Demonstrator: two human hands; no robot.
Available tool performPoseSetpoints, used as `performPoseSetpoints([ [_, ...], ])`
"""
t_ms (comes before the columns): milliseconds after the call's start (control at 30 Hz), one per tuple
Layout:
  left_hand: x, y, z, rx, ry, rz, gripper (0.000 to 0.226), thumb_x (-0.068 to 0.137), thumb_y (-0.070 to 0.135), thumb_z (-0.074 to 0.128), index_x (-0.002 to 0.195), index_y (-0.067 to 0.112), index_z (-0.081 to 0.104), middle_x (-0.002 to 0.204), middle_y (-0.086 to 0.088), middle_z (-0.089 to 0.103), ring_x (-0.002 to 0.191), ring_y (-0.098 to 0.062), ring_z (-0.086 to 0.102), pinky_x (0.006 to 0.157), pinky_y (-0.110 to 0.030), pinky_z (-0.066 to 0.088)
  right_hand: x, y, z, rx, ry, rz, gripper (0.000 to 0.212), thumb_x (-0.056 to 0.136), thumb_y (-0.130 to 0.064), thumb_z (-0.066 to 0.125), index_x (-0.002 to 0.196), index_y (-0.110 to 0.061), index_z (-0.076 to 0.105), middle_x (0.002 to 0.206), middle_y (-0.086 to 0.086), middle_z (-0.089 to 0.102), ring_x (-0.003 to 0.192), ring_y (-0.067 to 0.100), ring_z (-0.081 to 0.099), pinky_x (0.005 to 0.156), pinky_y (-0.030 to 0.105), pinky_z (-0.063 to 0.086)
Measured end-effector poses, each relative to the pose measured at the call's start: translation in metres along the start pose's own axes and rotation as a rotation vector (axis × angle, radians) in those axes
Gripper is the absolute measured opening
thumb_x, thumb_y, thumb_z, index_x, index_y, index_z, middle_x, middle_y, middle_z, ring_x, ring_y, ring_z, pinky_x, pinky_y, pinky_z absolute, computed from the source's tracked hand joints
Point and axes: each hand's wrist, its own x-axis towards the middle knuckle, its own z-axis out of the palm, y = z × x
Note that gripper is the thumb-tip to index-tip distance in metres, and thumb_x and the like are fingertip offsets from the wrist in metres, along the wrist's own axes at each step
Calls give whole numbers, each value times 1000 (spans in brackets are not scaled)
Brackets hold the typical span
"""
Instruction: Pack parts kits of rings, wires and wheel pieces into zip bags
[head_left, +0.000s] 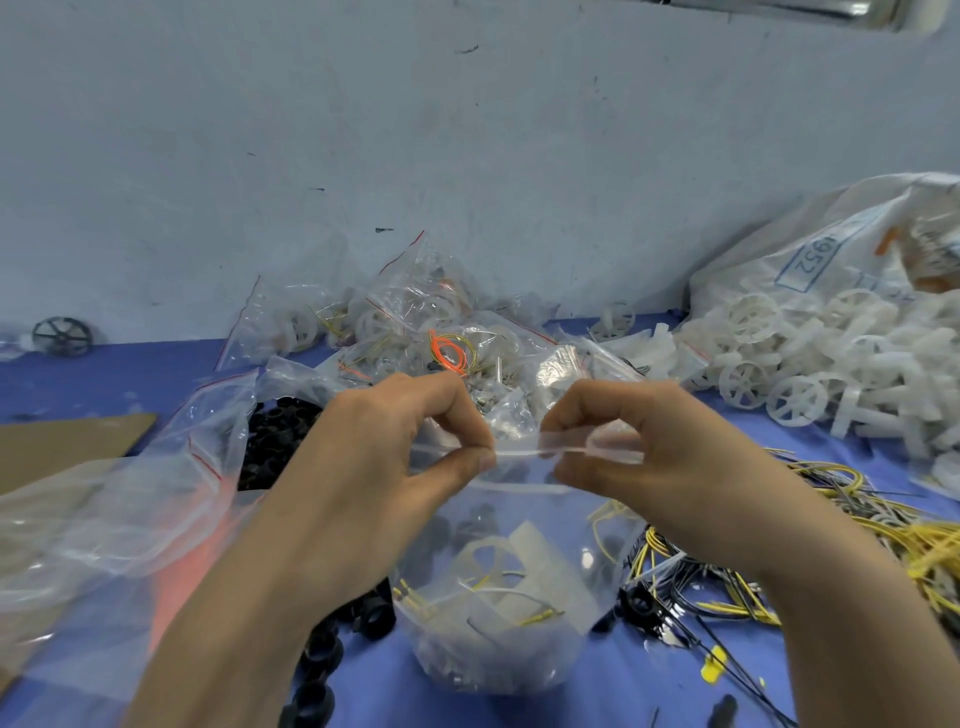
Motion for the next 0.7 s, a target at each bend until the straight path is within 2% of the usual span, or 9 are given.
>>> performPoseSetpoints([
  [100,0,0,2,-48,7,3,16,81,25,77,76,28,61,80,13,70,81,-11,66,75,-38,49,-4,-8,1,-324,-17,45,14,81,-42,67,93,-40,60,94,-19,59,95,2,50,98,32,38],
  [167,0,3,5,-47,22,22,14,76,32,69,82,30,57,83,17,69,80,-9,67,74,-39,50,-6,-13,3,-605,21,89,22,84,-55,56,103,-43,55,100,-21,53,109,5,42,114,46,16],
  [233,1,7,9,-39,38,51,14,74,32,66,81,30,55,83,18,68,79,-6,66,74,-36,49,-7,-18,6,-651,73,35,19,87,-51,54,103,-41,57,98,-20,54,114,6,40,115,49,4],
  [300,2,9,10,-30,49,80,13,74,31,66,80,28,54,82,17,68,77,-7,66,72,-34,47,-5,-21,9,-464,136,-88,7,86,-39,63,92,-35,65,82,-20,56,97,3,48,105,29,27],
  [333,3,9,10,-27,51,86,13,75,31,67,78,26,55,82,16,68,77,-9,66,72,-35,47,-3,-22,9,-362,163,-120,2,84,-33,67,85,-32,68,77,-19,56,85,0,50,89,16,34],
  [367,2,9,9,-28,48,92,12,76,31,67,76,25,57,81,14,68,77,-12,66,71,-36,48,-2,-22,9,-291,174,-124,2,82,-28,70,80,-30,69,75,-17,58,81,1,51,78,13,36],
  [433,3,8,7,-51,43,108,10,77,28,68,73,24,59,80,11,68,78,-13,66,69,-33,50,-1,-19,8,-201,162,-117,7,79,-22,73,76,-27,70,73,-16,63,81,-2,53,72,9,38],
  [533,2,7,5,-102,40,103,8,77,25,68,80,28,60,81,15,66,82,-6,67,65,-15,50,-3,-15,4,-136,135,-123,12,77,-17,74,73,-26,69,70,-17,64,78,-8,54,71,3,37],
  [700,1,1,1,-157,6,37,25,75,32,67,97,38,59,82,11,65,84,-9,68,72,-13,50,-2,-13,2,-123,93,-146,19,76,-17,74,70,-31,64,71,-18,64,78,-7,56,71,4,37],
])
